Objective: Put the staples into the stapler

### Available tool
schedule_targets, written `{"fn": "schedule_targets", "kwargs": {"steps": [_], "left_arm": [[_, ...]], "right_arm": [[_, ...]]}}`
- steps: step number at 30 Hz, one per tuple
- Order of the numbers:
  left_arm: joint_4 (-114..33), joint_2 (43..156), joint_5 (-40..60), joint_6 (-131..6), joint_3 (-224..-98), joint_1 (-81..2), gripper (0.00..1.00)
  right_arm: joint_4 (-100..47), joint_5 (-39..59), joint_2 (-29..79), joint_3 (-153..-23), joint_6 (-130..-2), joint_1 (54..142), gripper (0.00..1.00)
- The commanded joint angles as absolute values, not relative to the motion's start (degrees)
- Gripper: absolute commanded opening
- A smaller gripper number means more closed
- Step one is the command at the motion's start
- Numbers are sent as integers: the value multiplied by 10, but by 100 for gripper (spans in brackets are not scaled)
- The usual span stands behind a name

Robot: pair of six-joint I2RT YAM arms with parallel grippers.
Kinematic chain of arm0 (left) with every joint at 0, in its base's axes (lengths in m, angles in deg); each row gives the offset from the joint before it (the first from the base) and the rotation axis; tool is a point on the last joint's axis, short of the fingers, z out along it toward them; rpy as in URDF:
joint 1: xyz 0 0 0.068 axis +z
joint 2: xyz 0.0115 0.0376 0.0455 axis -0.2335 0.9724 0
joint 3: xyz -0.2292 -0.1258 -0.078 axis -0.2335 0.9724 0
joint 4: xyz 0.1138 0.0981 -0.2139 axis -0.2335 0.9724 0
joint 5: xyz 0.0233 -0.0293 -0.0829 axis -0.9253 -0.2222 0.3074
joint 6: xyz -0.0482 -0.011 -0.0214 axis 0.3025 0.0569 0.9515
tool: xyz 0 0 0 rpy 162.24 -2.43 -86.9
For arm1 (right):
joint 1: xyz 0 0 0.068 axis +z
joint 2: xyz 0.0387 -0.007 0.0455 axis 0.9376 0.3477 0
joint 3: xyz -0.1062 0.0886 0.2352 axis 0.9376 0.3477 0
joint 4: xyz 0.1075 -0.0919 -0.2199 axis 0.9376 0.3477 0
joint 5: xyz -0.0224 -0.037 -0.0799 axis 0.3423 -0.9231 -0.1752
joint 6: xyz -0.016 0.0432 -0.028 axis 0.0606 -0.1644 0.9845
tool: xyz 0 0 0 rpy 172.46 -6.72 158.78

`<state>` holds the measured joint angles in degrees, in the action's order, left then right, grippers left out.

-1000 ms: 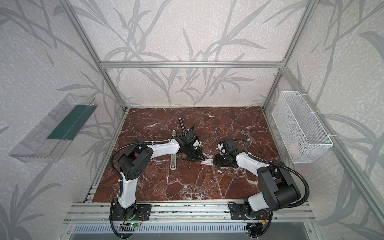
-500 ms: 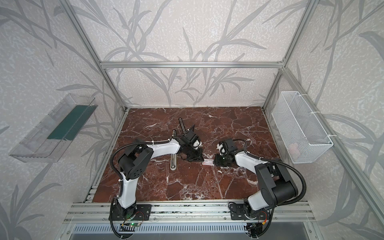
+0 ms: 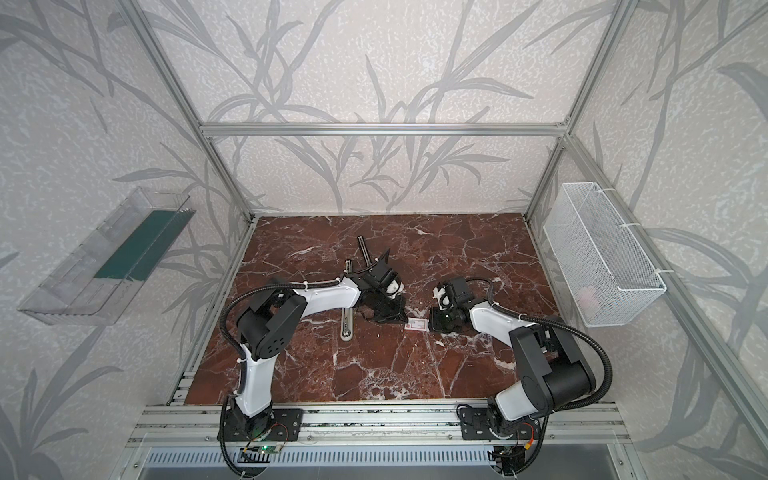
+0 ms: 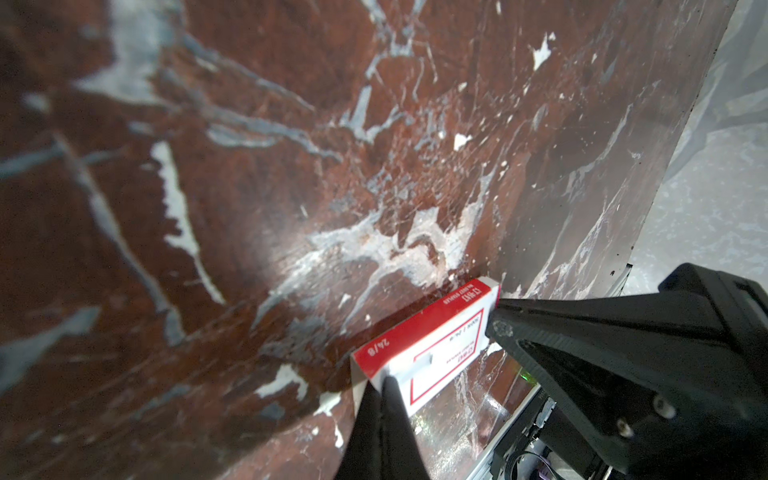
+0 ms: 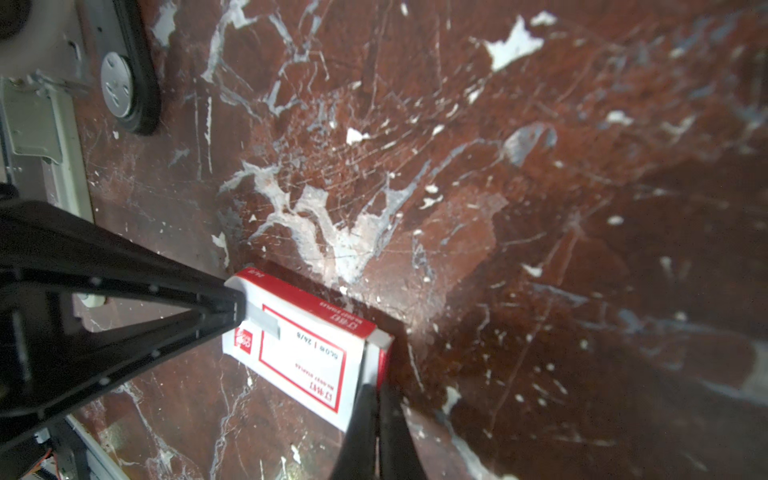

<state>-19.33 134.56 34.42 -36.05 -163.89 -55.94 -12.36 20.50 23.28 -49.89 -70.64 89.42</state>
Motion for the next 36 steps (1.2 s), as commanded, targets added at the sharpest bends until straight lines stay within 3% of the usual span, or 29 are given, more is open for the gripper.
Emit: {"fn": "schedule_targets", "kwargs": {"steps": [1,14,19,23,29,36], "left_arm": [[-189,1324,340,-359,-1632,-560,0],[-200,1314,341,-353,-1618,-559,0],[-203,1318,345,-351,-1620,-559,0],[-205,1320,345,-351,-1620,-559,0],[-207,1322,348,-350,-1620,-559,0],[-204,1319,347,-352,-1621,-558,0]], "right_arm": [[-88,176,233,-505,-703,893,4],[-75,162,214,-507,-700,893,1],[-80,168,185,-513,-706,899,24],[-76,166,188,-523,-704,912,33],[-83,165,230,-538,-705,928,31],[-79,146,247,-540,-708,928,22]]}}
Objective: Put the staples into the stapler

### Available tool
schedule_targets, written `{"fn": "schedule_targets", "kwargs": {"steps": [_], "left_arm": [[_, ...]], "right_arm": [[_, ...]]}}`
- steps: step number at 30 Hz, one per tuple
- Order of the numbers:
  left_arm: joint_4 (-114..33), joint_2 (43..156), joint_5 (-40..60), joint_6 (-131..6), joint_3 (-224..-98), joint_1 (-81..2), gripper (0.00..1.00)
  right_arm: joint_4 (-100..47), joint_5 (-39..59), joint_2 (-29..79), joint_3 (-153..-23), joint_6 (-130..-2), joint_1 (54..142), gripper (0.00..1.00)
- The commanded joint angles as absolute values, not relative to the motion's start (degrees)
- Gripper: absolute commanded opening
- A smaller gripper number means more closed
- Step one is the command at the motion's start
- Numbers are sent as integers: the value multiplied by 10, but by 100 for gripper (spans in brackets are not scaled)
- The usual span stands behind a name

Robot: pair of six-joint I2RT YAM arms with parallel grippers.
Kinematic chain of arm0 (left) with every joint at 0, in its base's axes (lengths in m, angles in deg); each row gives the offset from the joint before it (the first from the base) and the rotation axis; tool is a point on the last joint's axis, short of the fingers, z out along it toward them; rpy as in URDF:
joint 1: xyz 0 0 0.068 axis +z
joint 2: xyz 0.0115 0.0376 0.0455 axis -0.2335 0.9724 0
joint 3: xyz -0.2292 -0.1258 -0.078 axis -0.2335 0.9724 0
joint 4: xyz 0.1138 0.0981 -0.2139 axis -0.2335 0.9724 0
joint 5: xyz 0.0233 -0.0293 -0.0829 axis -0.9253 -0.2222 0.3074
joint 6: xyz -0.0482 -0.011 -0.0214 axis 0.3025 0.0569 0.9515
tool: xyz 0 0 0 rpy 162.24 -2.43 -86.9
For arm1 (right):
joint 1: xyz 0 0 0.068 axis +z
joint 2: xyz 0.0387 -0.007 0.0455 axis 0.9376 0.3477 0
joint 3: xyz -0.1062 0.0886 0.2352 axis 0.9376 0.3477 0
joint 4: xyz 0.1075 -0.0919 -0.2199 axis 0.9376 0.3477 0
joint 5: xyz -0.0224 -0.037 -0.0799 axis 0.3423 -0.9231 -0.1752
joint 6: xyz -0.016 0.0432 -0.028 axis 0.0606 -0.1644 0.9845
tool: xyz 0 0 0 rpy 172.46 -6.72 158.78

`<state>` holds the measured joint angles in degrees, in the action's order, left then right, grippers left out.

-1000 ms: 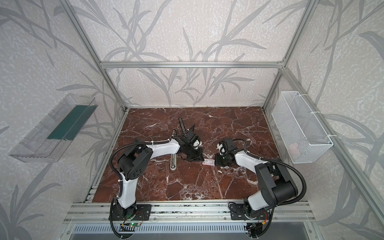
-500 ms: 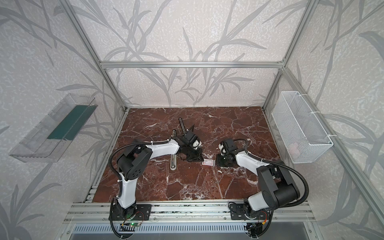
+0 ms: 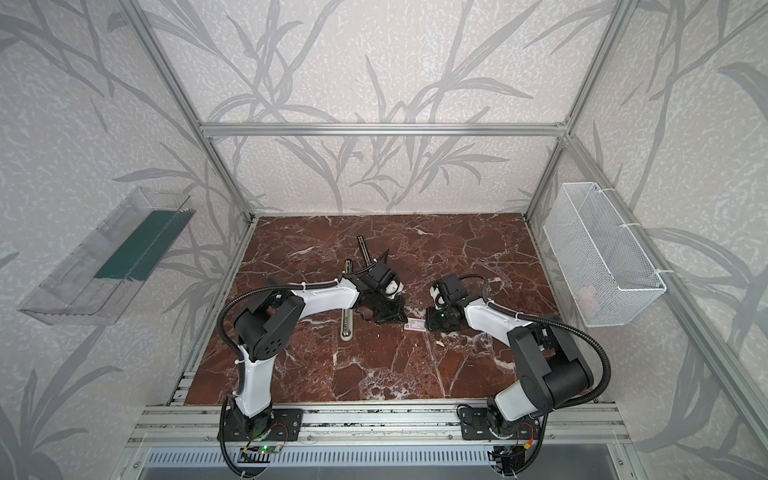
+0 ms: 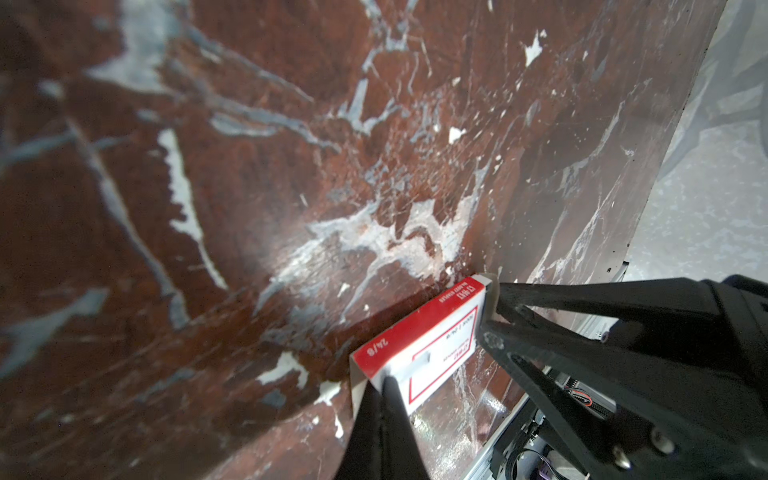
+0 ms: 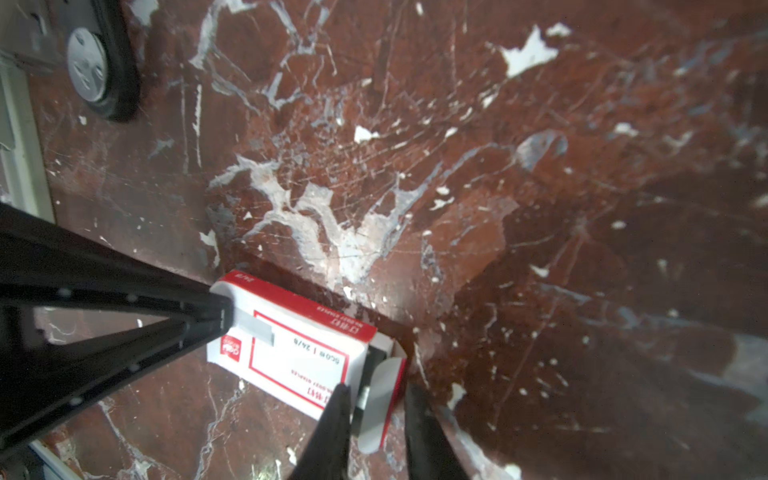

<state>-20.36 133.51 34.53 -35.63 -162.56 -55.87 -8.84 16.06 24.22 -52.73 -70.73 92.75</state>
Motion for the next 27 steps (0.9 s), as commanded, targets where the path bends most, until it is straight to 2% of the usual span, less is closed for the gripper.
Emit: {"fn": "schedule_targets", "kwargs": {"steps": [1,12,18,22,27], "left_arm": [[-203,1319,347,-353,-1621,-559,0],[-203,1318,347,-354,-1621,-556,0],[-204,1316,347,-353,-1617,-555,0],[-206,1318,347,-352,-1616,-554,0],[-210,1318,349,-350,-1614,-555,0]], "right_arm": [[-77,140,244,-539,-710,928,21],[-68,125,232,-529,-710,925,10],[-67,125,224,-526,-710,921,9],[-63,124,216,-525,-710,921,18],[-65,128,217,-522,-708,921,13]]}}
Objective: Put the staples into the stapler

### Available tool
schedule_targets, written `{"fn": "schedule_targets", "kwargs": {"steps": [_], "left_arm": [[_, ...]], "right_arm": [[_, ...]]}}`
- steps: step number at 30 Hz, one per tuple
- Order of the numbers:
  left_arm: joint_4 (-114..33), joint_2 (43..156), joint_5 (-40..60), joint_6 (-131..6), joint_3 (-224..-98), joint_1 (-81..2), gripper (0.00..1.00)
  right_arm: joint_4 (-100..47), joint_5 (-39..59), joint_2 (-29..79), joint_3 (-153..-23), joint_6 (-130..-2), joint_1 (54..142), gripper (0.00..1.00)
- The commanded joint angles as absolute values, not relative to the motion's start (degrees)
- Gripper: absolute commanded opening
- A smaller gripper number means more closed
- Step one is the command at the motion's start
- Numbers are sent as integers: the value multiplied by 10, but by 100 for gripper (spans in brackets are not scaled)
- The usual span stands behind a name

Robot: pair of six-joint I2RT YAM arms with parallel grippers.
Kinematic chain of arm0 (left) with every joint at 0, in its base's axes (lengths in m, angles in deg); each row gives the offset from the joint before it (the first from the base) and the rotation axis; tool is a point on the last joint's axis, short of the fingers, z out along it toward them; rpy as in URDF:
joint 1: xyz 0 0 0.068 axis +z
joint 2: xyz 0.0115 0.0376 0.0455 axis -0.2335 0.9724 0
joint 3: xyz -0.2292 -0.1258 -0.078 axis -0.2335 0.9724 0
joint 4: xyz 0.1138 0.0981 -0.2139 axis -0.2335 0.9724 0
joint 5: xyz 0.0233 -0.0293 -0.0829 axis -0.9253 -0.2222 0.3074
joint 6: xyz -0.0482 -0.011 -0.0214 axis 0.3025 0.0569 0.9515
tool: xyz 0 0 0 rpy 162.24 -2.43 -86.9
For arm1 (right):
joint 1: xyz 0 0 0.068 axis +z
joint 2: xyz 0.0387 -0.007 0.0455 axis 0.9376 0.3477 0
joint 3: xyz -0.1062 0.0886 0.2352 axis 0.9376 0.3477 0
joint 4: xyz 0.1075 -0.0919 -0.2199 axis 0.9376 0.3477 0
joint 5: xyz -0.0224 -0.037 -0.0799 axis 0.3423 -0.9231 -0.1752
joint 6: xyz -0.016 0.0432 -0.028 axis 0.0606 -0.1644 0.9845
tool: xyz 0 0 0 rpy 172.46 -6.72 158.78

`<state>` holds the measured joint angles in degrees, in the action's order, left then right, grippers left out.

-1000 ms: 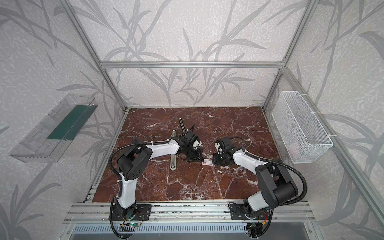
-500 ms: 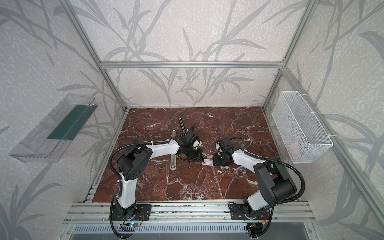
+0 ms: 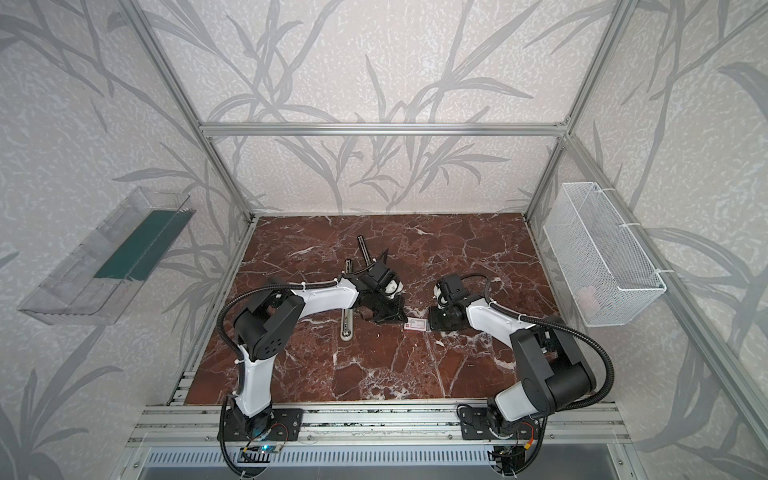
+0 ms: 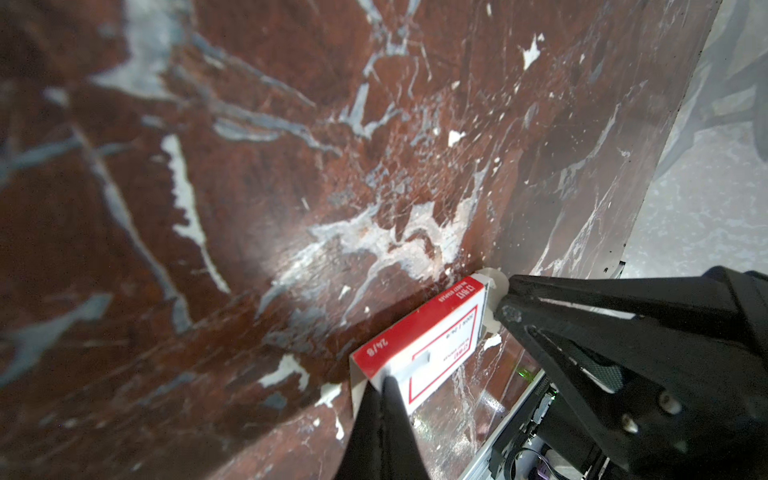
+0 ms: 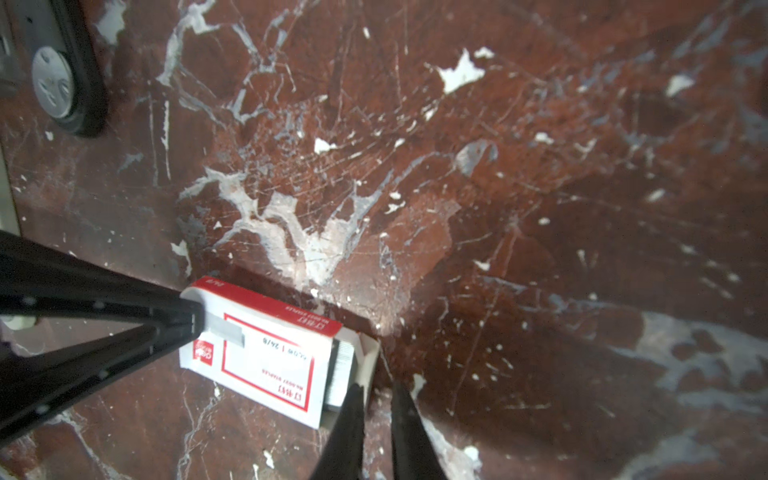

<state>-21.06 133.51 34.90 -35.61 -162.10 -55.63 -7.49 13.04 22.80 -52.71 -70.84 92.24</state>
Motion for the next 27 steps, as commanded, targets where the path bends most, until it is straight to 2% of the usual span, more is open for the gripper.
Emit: {"fn": "schedule_targets", "kwargs": {"steps": [1,5,11,20,27], "left_arm": [[-211,1318,348,-350,-1614,-555,0],[-213,1317,349,-349,-1613,-555,0],[-217,1316,352,-348,-1611,-554,0],[-221,1312,356,-347,-1607,-554,0],[-228,1306,358,-344,-1600,-549,0]], "right_arm": [[-67,131,220,-522,-708,921,12],[-71,138,230,-522,-708,921,11],[-72,145,238,-525,-706,921,13],[-61,127,235,-528,-704,920,0],[-40,96,224,-527,-705,916,0]]}}
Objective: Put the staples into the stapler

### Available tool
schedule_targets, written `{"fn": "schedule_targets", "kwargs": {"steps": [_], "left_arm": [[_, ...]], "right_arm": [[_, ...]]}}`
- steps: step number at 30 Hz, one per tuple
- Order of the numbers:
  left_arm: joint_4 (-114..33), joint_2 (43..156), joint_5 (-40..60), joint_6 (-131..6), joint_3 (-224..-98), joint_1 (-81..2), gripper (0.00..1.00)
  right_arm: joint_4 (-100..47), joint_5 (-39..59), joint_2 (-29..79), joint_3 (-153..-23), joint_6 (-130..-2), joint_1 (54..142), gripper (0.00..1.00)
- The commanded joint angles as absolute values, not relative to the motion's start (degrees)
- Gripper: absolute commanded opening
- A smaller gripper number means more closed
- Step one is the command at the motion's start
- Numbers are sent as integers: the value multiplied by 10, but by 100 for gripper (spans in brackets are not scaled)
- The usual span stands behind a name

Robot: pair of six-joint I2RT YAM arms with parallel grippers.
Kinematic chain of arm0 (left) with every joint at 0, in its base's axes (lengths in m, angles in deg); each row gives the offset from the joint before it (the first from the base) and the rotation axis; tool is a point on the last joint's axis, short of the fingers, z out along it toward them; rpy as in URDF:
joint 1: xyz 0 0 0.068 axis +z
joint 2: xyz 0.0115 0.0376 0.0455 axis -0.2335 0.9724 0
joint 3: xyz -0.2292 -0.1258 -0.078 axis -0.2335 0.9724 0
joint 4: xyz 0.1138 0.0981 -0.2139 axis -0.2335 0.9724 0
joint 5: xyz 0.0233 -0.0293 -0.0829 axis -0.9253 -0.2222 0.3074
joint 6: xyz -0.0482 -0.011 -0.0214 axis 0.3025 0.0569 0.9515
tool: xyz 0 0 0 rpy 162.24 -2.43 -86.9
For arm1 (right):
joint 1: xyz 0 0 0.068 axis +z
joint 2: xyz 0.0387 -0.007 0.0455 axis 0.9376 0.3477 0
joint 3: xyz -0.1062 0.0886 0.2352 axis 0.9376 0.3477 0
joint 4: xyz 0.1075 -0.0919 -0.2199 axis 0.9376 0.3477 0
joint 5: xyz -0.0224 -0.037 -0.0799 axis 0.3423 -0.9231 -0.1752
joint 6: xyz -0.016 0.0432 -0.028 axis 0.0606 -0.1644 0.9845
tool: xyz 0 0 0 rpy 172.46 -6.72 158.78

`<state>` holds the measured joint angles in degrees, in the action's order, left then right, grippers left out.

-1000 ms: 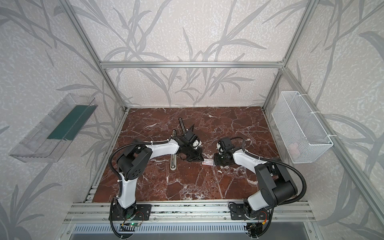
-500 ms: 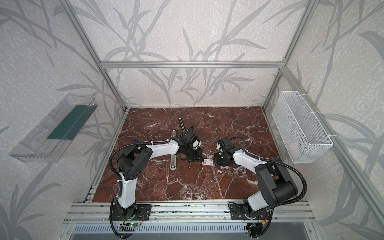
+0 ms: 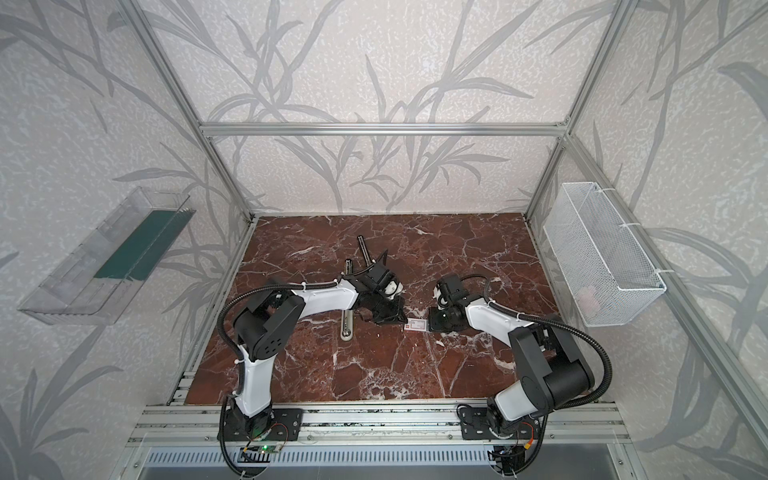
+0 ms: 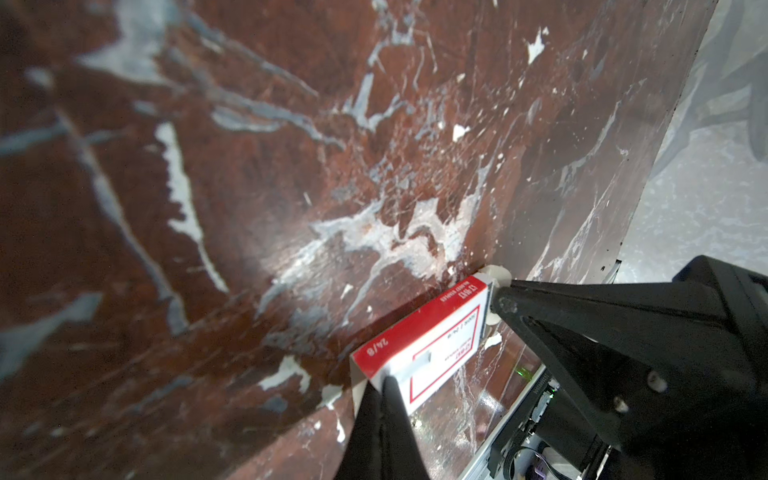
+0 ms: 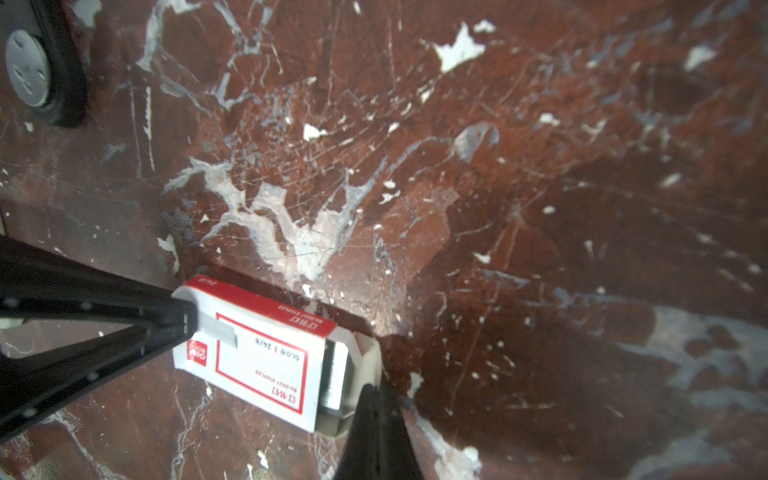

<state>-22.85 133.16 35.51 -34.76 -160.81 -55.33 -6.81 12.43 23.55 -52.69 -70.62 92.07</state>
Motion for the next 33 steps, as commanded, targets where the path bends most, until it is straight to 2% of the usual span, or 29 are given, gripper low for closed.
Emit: {"fn": "schedule_targets", "kwargs": {"steps": [1,33], "left_arm": [[-229,1306,359,-344,-1599,-549,0],[-242,1342,385,-340,-1620,-551,0]], "right_arm": [[-36,93,221,-526,-705,916,0],[-13,75,192,-521,-697,882,0]]}}
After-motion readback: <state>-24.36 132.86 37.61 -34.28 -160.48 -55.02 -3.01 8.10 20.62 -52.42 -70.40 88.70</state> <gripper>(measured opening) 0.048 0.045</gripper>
